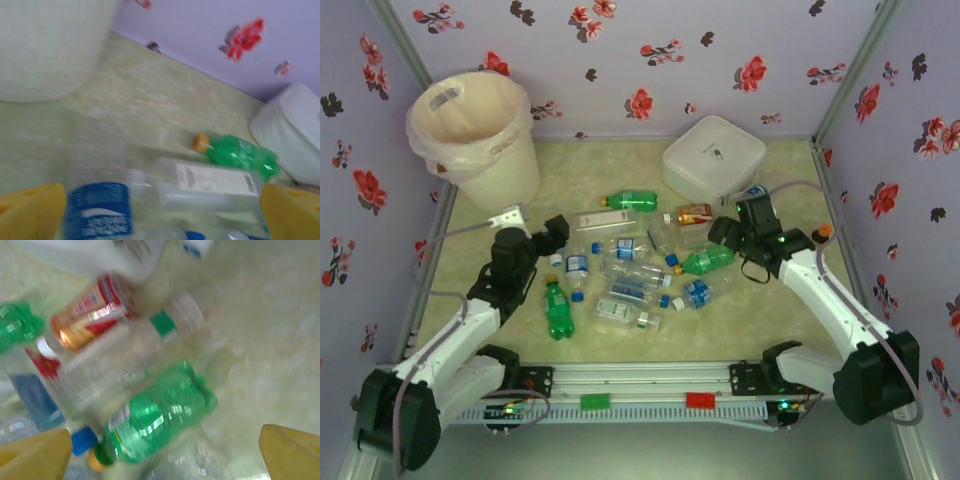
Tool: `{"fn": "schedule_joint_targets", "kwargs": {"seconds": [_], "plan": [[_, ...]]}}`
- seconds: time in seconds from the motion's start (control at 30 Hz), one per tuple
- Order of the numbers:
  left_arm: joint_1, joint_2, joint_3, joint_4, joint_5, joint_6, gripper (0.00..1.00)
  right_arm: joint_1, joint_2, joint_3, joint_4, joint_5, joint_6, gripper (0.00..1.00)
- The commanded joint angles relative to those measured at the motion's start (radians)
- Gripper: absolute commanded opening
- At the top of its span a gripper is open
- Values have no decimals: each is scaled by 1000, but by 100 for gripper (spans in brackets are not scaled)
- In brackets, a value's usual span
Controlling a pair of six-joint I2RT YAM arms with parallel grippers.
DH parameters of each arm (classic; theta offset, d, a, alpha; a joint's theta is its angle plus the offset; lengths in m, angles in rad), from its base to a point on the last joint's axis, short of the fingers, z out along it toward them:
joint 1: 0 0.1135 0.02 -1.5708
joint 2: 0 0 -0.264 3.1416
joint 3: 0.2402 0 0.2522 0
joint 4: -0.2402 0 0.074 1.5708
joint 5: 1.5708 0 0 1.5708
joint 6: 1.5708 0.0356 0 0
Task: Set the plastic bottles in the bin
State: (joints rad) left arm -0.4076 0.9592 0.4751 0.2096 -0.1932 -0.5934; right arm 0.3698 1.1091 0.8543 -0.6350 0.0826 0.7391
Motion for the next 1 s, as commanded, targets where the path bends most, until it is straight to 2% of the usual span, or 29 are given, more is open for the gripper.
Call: {"fn": "schedule_joint_targets", "kwargs": {"seconds": [0.0,0.13,0.33,0.7,0.9,0.97], "plan": [[-82,85,108,1,21,-12,100,14,-91,-97,-74,-82,198,93],[-177,205,188,15,21,15,100,32,-180,-227,-24,-110,345,90],[-246,314,246,13,21,18,100,60,-191,-383,216,-168,539,86],[-257,335,256,-30,22,29,100,72,-41,-454,413,-121,633,80],[-257,333,253,-25,19,30,100,72,-6,-457,451,-111,623,68],[-257,335,255,-26,20,34,100,72,-12,-456,449,-108,606,60]]}}
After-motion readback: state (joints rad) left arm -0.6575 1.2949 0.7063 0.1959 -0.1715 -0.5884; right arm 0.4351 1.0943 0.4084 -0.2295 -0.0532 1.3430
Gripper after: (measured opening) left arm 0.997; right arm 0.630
